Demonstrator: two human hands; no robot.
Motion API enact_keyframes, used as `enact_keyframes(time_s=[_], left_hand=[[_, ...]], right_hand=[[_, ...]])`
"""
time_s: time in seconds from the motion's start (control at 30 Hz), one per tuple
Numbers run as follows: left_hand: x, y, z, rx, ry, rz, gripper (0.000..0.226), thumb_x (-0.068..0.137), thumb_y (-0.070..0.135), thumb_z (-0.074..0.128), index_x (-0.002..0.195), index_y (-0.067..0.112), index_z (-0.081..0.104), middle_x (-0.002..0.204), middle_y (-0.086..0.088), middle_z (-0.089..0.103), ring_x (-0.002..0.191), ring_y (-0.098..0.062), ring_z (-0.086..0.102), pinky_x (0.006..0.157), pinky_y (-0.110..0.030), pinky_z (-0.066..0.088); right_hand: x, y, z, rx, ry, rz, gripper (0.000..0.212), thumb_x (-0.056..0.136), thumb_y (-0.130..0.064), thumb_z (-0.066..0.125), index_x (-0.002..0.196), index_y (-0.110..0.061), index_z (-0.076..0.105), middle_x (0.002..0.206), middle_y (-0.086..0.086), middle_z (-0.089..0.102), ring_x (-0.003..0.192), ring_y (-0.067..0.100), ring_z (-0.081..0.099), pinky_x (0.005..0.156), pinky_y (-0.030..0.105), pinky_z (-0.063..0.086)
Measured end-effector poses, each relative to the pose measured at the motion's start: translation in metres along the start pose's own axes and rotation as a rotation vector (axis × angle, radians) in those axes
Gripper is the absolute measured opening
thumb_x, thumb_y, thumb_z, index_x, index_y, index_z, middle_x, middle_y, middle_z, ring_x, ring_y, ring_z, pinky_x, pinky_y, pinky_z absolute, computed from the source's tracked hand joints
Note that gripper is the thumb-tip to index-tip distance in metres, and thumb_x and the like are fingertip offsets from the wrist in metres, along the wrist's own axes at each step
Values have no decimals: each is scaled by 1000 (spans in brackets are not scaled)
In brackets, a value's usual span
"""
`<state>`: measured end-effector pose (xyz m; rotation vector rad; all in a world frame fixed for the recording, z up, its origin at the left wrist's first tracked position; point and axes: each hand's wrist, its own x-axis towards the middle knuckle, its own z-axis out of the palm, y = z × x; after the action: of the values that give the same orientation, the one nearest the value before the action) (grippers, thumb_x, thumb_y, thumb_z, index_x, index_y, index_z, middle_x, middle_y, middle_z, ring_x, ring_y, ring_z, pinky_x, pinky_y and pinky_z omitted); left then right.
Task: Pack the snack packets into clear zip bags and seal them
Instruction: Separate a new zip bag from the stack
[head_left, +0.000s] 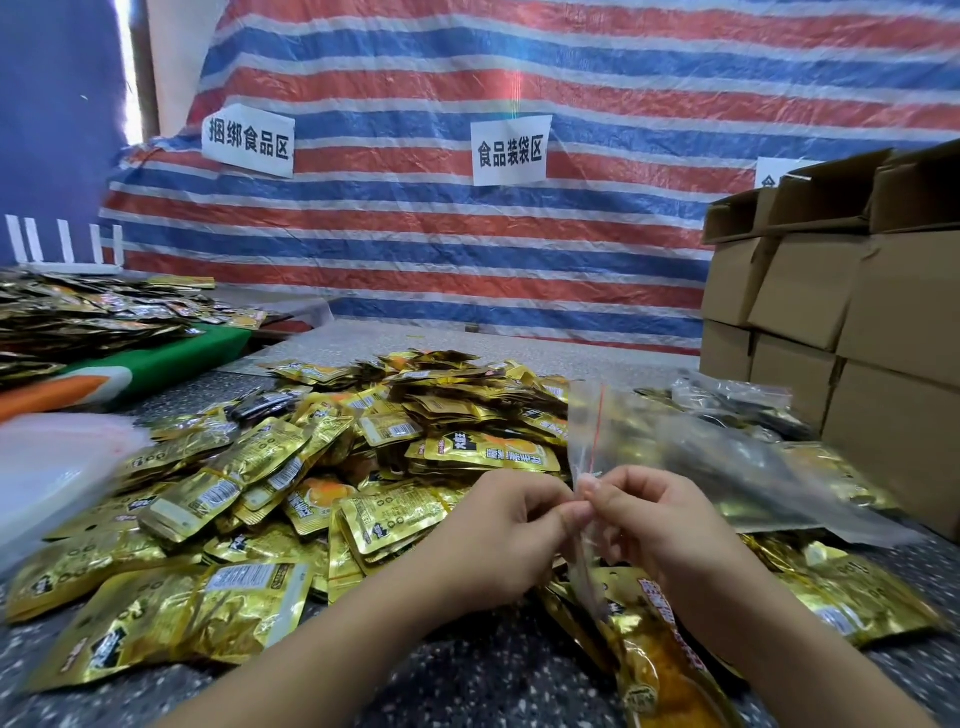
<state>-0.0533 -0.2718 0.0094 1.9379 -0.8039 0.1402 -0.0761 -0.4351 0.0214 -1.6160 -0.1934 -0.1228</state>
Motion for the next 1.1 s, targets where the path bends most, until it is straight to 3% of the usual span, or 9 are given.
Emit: enact_keyframes(time_s=[0.13, 0.37, 0.47, 0.57, 0.67, 0.77, 0.87, 1.0, 1.1], left_hand=[[2, 0, -5, -57, 4, -108, 34, 103, 27, 48, 74, 16, 62, 60, 7, 64, 48, -12, 57, 51, -25, 47], [7, -9, -15, 19, 207, -208, 35, 101, 21, 43, 71, 13, 59, 62, 4, 62, 47, -9, 53, 51, -35, 46], [0, -7, -11, 222, 277, 14, 8, 99, 29, 52, 104, 27, 57, 69, 6, 60, 55, -7, 53, 56, -35, 49], [-7, 3, -7, 400, 224, 316, 33, 96, 47, 48, 129, 40, 47, 66, 16, 51, 58, -2, 49, 53, -21, 43], [-13, 10, -3, 557, 110, 476, 43, 91, 61, 49, 123, 32, 58, 77, 19, 60, 62, 5, 42, 54, -15, 40], [-13, 9, 0, 675, 24, 423, 48, 87, 68, 50, 115, 30, 59, 91, 16, 65, 68, -1, 53, 55, -22, 47], [-10, 7, -2, 691, 78, 330, 31, 90, 55, 57, 111, 31, 52, 83, 23, 47, 59, -1, 45, 49, -13, 32], [-9, 3, -6, 724, 113, 285, 19, 100, 43, 42, 108, 30, 54, 94, 13, 55, 70, -10, 54, 58, -29, 46], [-7, 0, -6, 747, 156, 305, 23, 103, 37, 38, 104, 24, 57, 92, 10, 54, 67, -13, 51, 57, -31, 43]], right_hand=[[2, -1, -3, 9, 117, 9, 28, 82, -24, 70, 61, -11, 58, 57, 11, 54, 44, 15, 49, 44, 24, 41], [3, -7, -17, 54, 267, -26, 36, 97, -12, 49, 61, -14, 51, 46, -3, 51, 42, 11, 50, 53, 32, 41], [4, -3, -9, 8, 238, -42, 35, 96, -9, 50, 63, -10, 63, 53, 7, 58, 44, 15, 54, 45, 28, 46], [5, -1, -7, 12, 242, -46, 23, 96, -9, 53, 77, 0, 62, 53, 11, 57, 45, 20, 56, 45, 29, 48], [6, 0, -9, 7, 268, -45, 28, 96, -8, 53, 68, -5, 57, 50, 9, 52, 47, 23, 55, 47, 32, 49], [5, -1, -9, 26, 275, -36, 30, 97, -9, 51, 68, -5, 57, 50, 10, 56, 47, 22, 57, 46, 31, 50], [4, -4, -8, 79, 282, -10, 26, 97, -8, 49, 74, 1, 58, 53, 16, 59, 46, 22, 59, 44, 28, 50], [3, -8, -7, 145, 289, 24, 37, 98, -7, 45, 61, -9, 47, 44, 7, 52, 42, 20, 58, 39, 25, 48], [1, -9, -9, 149, 297, 64, 39, 100, -13, 45, 61, -10, 43, 41, 3, 46, 41, 21, 58, 39, 26, 47]])
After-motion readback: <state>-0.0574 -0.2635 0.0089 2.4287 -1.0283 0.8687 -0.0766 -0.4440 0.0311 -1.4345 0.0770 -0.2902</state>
